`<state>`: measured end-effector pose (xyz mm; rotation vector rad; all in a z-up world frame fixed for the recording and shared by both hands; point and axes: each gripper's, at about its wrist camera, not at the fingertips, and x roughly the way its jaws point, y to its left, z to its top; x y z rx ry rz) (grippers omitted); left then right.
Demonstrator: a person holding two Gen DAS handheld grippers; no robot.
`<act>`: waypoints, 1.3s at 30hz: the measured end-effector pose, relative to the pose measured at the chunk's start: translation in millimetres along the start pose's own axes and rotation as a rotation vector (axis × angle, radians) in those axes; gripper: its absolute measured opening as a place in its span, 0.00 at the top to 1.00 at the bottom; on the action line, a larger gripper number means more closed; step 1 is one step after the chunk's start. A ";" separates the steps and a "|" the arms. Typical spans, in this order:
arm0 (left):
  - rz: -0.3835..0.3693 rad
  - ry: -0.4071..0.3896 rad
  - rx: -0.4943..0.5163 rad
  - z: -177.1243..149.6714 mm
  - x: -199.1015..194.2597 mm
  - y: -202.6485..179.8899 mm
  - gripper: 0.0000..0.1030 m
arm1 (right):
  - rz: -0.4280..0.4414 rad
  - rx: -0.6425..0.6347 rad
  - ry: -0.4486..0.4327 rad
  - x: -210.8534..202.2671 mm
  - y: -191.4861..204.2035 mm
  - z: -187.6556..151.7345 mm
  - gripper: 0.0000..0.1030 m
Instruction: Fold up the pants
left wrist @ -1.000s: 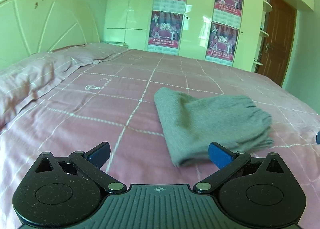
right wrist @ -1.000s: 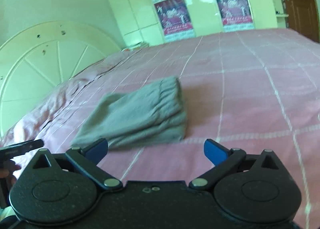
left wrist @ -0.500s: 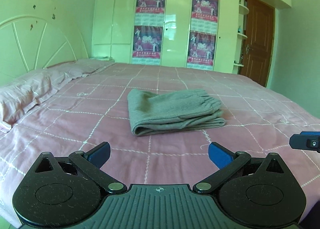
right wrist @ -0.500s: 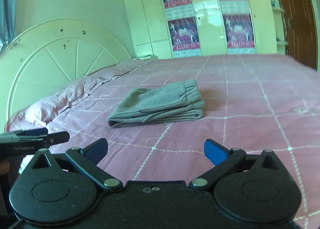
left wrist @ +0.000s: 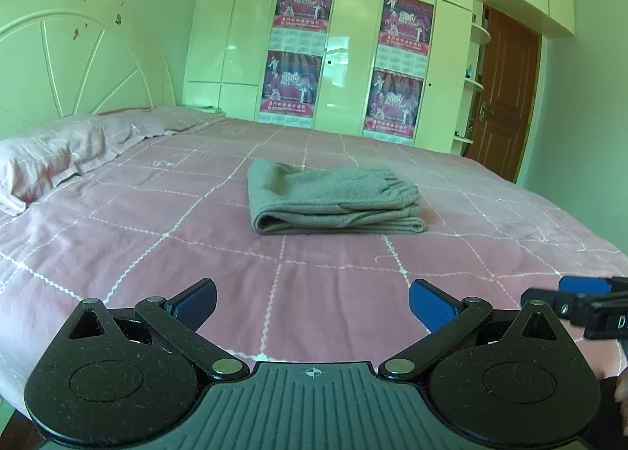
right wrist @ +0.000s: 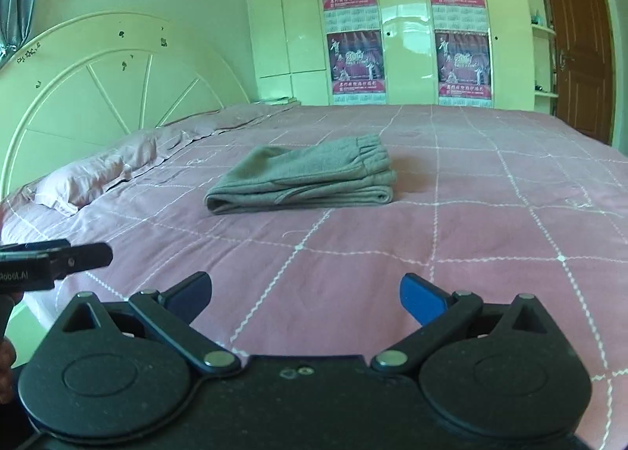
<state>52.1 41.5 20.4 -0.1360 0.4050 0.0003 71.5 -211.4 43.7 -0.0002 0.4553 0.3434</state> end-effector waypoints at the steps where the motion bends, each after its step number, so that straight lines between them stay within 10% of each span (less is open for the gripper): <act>1: 0.002 0.010 -0.004 -1.0 1.4 1.0 0.00 | 0.001 -0.005 -0.011 -1.3 -0.1 0.1 0.06; 39: -0.013 -0.012 0.043 -5.1 -3.3 -7.8 0.00 | 0.052 0.009 -0.045 -1.1 -1.8 -3.1 0.06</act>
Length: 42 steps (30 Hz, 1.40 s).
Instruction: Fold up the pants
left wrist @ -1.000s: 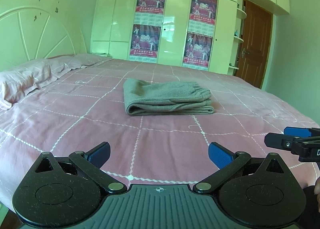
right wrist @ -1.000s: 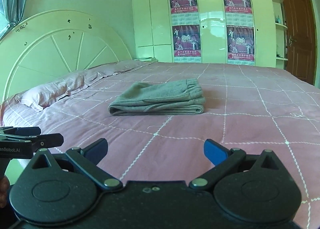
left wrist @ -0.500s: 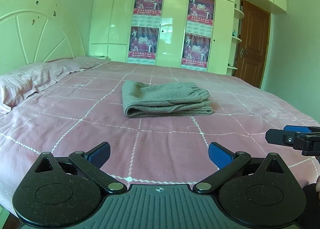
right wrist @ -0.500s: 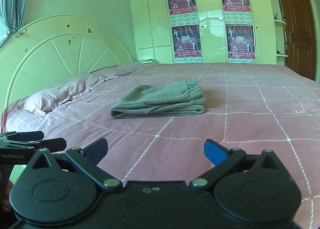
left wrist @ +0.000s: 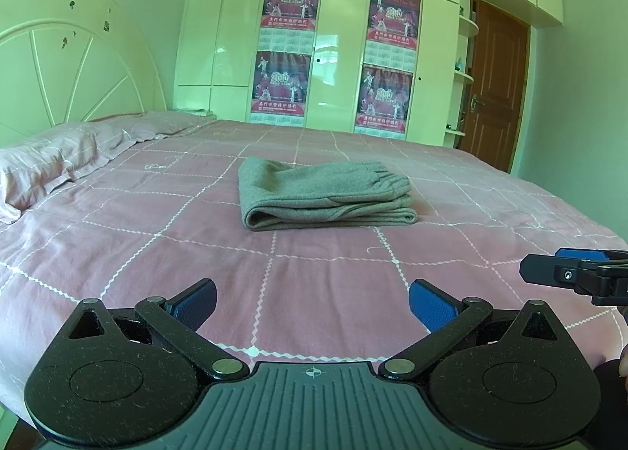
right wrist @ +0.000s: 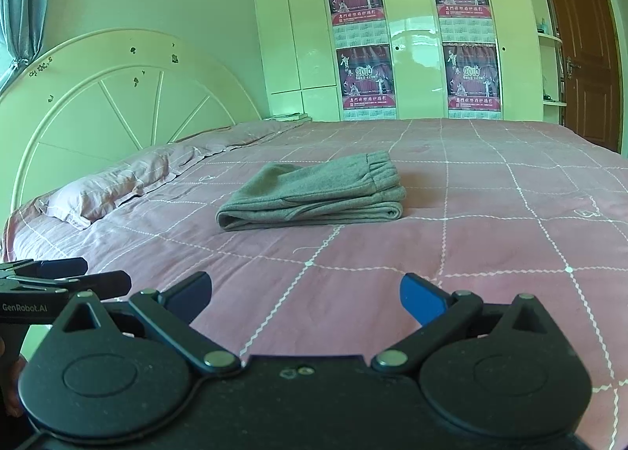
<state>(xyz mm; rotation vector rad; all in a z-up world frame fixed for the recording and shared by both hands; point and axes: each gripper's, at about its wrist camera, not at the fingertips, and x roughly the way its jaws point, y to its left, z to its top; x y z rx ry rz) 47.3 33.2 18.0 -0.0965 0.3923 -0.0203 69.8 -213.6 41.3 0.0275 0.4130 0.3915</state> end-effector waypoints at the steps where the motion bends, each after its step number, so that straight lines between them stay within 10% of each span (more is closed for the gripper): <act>1: 0.001 0.000 0.000 0.0 0.1 0.1 0.00 | 0.001 -0.001 0.001 0.1 -0.1 -0.1 0.06; 42: -0.007 0.005 0.005 -2.2 0.9 -2.4 0.00 | 0.003 -0.001 0.002 -0.5 0.0 0.3 0.06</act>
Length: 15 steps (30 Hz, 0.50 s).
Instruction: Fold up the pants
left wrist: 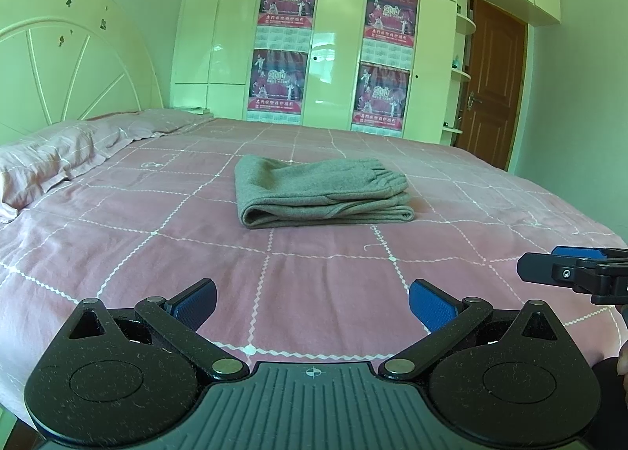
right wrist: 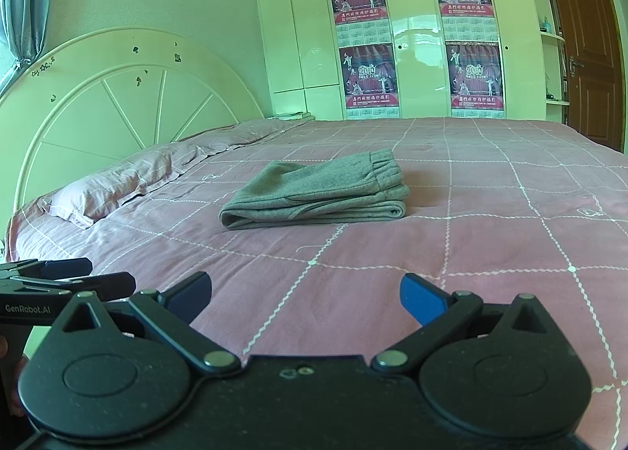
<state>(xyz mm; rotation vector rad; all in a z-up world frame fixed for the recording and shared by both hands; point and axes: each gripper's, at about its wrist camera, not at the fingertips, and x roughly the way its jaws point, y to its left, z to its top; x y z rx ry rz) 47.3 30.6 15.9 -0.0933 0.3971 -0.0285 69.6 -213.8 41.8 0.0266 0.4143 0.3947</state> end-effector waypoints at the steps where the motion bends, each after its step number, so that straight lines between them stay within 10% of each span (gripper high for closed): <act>1: 0.000 0.000 0.000 -0.2 -0.3 -0.3 0.00 | -0.001 0.000 0.000 0.0 0.1 0.1 0.06; 15: -0.019 -0.005 0.037 0.4 -1.3 -4.5 0.00 | -0.001 0.002 -0.001 -0.1 -0.1 0.1 0.06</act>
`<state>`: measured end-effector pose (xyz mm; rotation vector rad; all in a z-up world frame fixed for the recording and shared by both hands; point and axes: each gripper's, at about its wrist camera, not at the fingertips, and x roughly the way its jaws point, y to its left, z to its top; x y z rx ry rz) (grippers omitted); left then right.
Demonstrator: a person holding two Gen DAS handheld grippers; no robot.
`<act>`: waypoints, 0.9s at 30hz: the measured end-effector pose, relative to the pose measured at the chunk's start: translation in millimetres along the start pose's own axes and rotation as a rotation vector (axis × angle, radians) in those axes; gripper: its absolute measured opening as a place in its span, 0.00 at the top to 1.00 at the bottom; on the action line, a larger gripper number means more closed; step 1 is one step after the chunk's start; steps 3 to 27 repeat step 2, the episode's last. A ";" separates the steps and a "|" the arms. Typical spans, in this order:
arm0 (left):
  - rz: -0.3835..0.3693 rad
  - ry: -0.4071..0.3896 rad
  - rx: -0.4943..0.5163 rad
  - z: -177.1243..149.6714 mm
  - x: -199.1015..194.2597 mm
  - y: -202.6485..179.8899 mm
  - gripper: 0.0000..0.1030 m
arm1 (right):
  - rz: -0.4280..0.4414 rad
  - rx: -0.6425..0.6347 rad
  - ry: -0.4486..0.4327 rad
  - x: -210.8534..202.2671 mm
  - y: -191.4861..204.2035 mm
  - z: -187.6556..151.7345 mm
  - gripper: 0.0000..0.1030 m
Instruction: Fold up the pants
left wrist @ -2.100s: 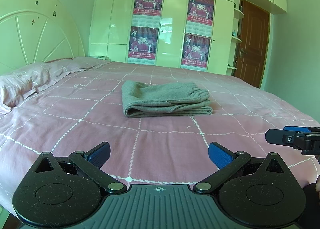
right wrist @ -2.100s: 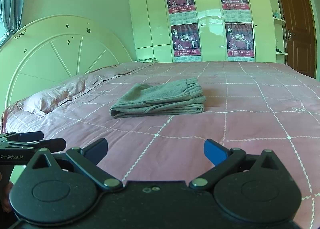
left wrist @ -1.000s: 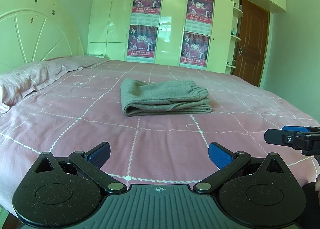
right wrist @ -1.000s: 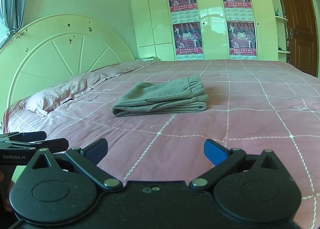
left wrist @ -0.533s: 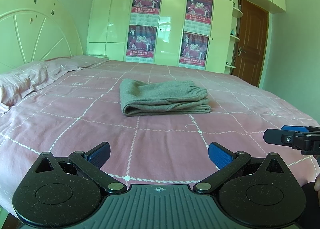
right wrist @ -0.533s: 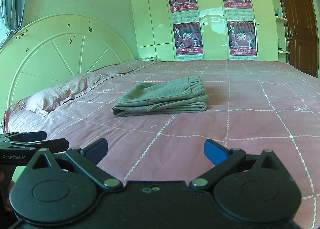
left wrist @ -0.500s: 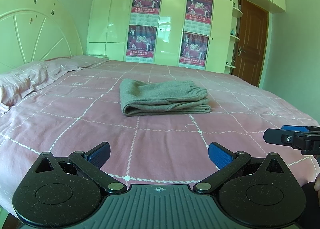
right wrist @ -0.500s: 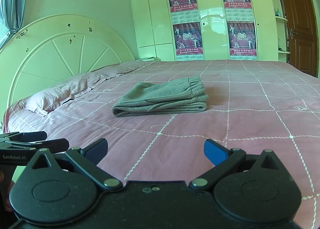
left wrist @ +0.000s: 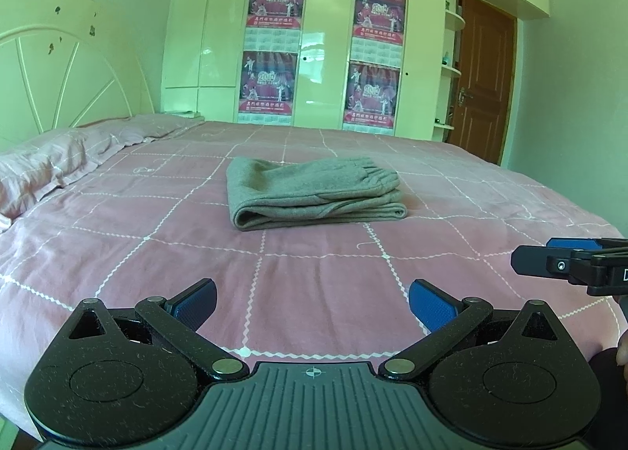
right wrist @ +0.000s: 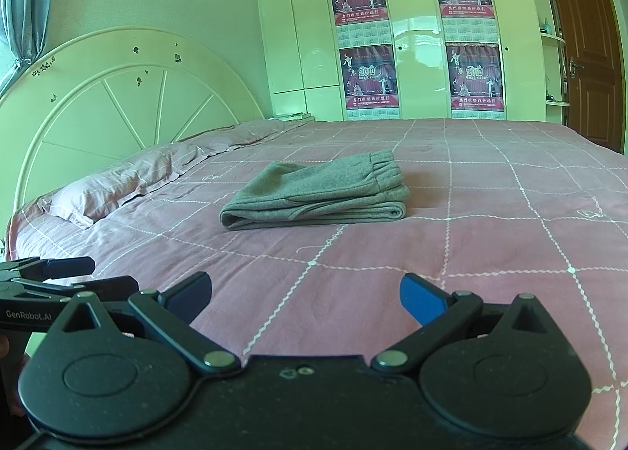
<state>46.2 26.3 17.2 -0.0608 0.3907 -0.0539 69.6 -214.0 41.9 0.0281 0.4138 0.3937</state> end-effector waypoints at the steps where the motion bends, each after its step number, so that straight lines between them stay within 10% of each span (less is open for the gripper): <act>1: -0.001 0.000 0.003 0.2 -0.3 -0.1 0.00 | 0.001 -0.001 0.000 -0.2 -0.7 0.3 0.06; 27: -0.004 0.000 0.003 0.3 -0.5 -0.3 0.00 | 0.001 0.000 0.000 -0.1 -0.8 0.2 0.06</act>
